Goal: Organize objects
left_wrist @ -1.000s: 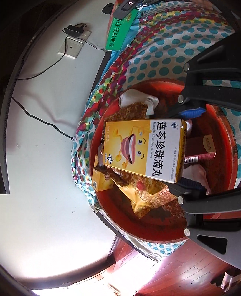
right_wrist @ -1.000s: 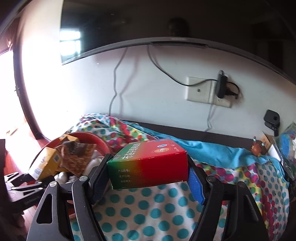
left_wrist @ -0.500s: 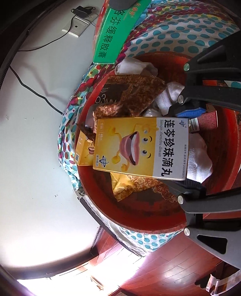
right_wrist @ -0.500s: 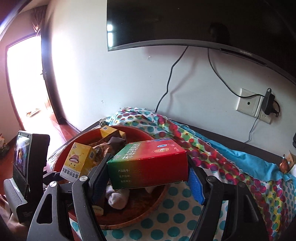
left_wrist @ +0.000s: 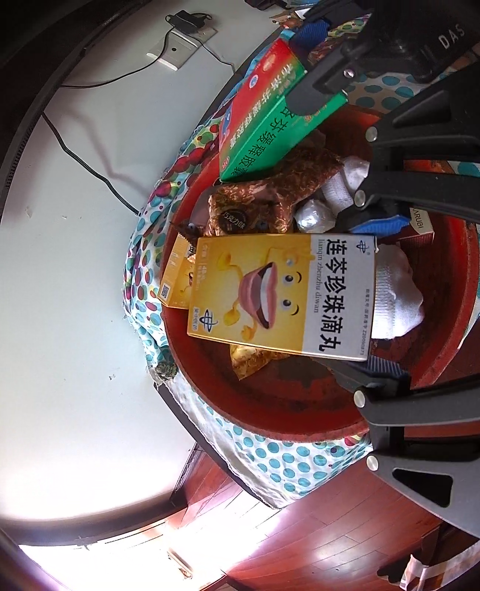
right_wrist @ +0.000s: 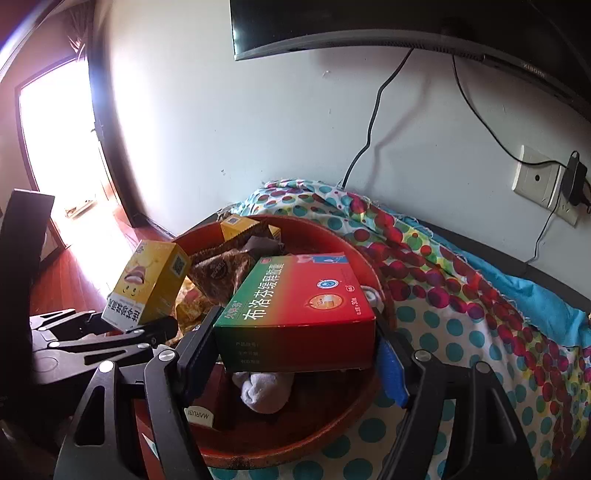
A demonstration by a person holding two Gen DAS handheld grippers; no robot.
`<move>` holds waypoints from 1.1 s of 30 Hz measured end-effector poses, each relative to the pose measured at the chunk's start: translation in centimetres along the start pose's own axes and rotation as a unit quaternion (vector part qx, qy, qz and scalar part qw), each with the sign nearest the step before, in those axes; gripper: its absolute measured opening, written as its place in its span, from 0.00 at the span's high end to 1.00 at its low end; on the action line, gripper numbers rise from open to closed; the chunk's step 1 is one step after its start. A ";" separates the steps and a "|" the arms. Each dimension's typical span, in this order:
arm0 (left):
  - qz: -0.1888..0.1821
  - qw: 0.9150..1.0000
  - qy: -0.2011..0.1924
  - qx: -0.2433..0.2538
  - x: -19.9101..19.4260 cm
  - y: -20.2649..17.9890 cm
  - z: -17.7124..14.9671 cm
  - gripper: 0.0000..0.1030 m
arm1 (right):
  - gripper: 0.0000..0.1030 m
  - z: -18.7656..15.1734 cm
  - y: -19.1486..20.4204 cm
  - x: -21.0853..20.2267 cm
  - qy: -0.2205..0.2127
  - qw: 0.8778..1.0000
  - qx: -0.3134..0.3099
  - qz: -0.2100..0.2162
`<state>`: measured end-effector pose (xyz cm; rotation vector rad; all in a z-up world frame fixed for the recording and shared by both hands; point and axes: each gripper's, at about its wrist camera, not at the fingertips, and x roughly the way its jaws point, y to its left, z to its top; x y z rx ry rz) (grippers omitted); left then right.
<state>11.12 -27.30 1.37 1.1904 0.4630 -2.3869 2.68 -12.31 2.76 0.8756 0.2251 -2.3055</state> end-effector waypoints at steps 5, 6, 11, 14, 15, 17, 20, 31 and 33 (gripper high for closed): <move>0.005 1.000 0.002 0.004 -0.2 -0.1 0.0 0.48 | 0.31 -1.3 -0.4 1.6 0.041 0.999 0.007 0.009; 0.003 1.000 0.003 0.005 -0.3 -0.2 0.1 0.48 | 0.31 -1.6 -0.4 1.8 0.046 0.999 0.008 0.012; 0.017 1.000 -0.002 0.014 -0.9 -0.5 0.2 0.48 | 0.31 -2.2 0.0 2.5 0.060 0.998 -0.004 0.010; 0.016 1.000 -0.002 0.015 -1.1 -0.5 0.2 0.47 | 0.31 -2.4 0.1 3.0 0.068 0.998 -0.009 0.009; 0.014 1.000 -0.002 0.015 -1.1 -0.6 0.2 0.47 | 0.30 -2.4 0.1 3.1 0.069 0.998 -0.009 0.009; 0.009 1.000 0.001 0.017 -1.1 -0.7 0.2 0.43 | 0.27 -2.4 0.2 3.2 0.069 0.997 -0.014 0.009; 0.005 1.000 0.002 0.025 -1.1 -1.1 0.2 0.41 | 0.13 -2.3 0.4 3.0 0.065 0.998 -0.023 0.013; 0.005 0.999 0.001 0.039 -2.7 -2.2 0.3 0.25 | 0.01 -1.2 0.6 -2.0 0.036 0.995 -0.086 -0.036; 0.002 0.999 0.003 0.043 -3.5 -2.6 0.4 0.25 | 0.01 -1.5 0.1 -3.5 0.035 0.992 -0.101 -0.063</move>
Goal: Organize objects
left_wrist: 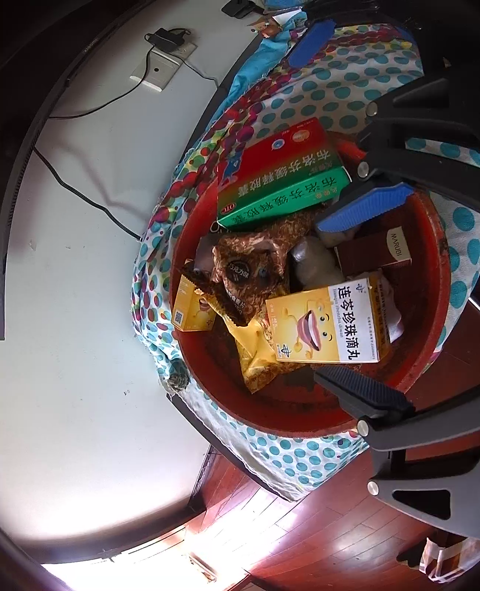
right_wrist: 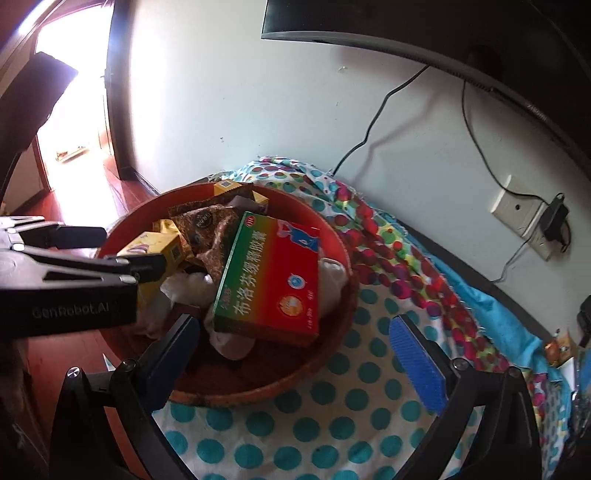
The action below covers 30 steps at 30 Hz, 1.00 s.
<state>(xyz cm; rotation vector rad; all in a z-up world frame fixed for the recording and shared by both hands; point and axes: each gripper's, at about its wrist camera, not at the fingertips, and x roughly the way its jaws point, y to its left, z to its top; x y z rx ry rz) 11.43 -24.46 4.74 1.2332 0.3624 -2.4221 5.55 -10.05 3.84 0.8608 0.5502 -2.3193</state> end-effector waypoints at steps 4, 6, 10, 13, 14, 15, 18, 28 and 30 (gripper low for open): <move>0.019 1.000 -0.011 0.015 -1.8 -1.0 0.0 0.25 | 0.01 -1.4 -1.6 -2.0 0.014 1.000 -0.001 -0.024; 0.029 0.999 -0.017 0.027 -2.5 -1.8 -0.2 0.25 | 0.01 -2.0 -2.3 -2.6 0.020 0.999 0.007 -0.027; 0.046 0.998 -0.010 0.044 -2.8 -3.1 -0.8 0.25 | 0.01 -3.2 -3.1 -3.0 0.038 0.999 0.024 -0.023; 0.047 0.997 0.003 0.054 -2.8 -4.1 -1.1 0.25 | 0.01 -3.9 -3.2 -3.2 0.044 0.998 0.025 -0.025; 0.044 0.997 0.007 0.055 -2.8 -4.4 -1.1 0.25 | 0.01 -4.0 -3.3 -3.2 0.045 0.998 0.027 -0.024; 0.041 0.998 0.010 0.056 -2.8 -4.6 -1.1 0.25 | 0.01 -4.2 -3.3 -3.2 0.047 0.998 0.030 -0.020; 0.035 0.997 0.019 0.058 -2.7 -5.1 -1.2 0.25 | 0.01 -4.5 -3.5 -3.1 0.055 0.998 0.041 -0.009; 0.016 0.999 0.019 0.048 -2.7 -5.3 -1.5 0.25 | 0.01 -5.2 -3.1 -2.8 0.069 0.997 0.045 -0.001; 0.021 0.998 0.014 0.057 -2.8 -5.6 -1.6 0.25 | 0.01 -5.3 -3.1 -2.6 0.072 0.996 0.048 0.002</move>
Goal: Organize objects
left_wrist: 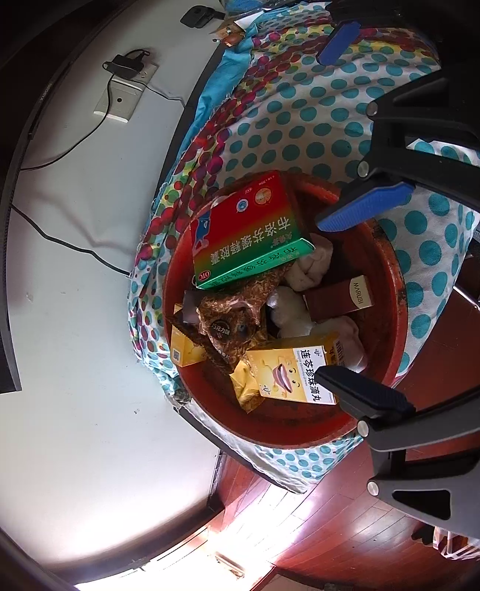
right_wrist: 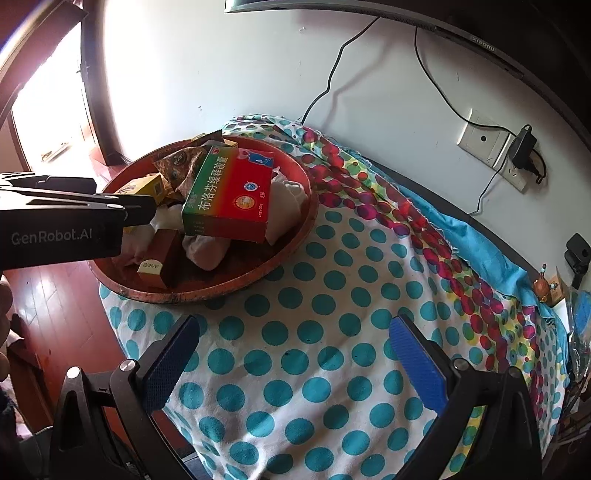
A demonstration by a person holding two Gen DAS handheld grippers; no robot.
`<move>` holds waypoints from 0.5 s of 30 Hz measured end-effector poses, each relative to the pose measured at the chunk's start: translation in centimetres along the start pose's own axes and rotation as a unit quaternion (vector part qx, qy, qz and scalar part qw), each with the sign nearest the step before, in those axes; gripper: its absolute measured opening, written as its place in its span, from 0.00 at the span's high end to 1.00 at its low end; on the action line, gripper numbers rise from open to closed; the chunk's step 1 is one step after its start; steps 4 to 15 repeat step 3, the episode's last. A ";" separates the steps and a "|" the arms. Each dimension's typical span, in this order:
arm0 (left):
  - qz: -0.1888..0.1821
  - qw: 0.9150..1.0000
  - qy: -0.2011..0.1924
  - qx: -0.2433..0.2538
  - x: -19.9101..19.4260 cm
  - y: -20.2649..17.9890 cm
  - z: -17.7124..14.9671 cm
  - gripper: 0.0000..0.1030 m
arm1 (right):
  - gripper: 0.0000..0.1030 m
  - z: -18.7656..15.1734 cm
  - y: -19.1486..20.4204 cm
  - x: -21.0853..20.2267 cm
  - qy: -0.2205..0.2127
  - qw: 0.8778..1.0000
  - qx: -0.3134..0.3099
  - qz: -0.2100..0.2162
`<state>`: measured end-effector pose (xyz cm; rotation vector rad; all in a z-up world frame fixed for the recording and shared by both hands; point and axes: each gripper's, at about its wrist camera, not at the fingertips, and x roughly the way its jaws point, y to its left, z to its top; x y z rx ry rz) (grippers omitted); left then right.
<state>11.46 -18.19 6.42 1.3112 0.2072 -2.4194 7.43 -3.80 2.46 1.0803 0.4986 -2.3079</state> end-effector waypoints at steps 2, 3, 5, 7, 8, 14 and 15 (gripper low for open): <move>0.007 1.000 0.001 0.001 0.0 -0.1 0.0 0.25 | 0.01 -0.1 -0.1 0.1 0.003 1.000 0.002 -0.002; 0.008 1.000 0.000 0.003 0.0 -0.1 0.0 0.25 | 0.01 -0.1 -0.2 0.1 0.004 1.000 0.002 -0.002; 0.008 1.000 0.000 0.003 0.0 -0.1 0.0 0.25 | 0.01 -0.1 -0.2 0.1 0.004 1.000 0.002 -0.002; 0.008 1.000 0.000 0.003 0.0 -0.1 0.0 0.25 | 0.01 -0.1 -0.2 0.1 0.004 1.000 0.002 -0.002; 0.008 1.000 0.000 0.003 0.0 -0.1 0.0 0.25 | 0.01 -0.1 -0.2 0.1 0.004 1.000 0.002 -0.002; 0.008 1.000 0.000 0.003 0.0 -0.1 0.0 0.25 | 0.01 -0.1 -0.2 0.1 0.004 1.000 0.002 -0.002; 0.008 1.000 0.000 0.003 0.0 -0.1 0.0 0.25 | 0.01 -0.1 -0.2 0.1 0.004 1.000 0.002 -0.002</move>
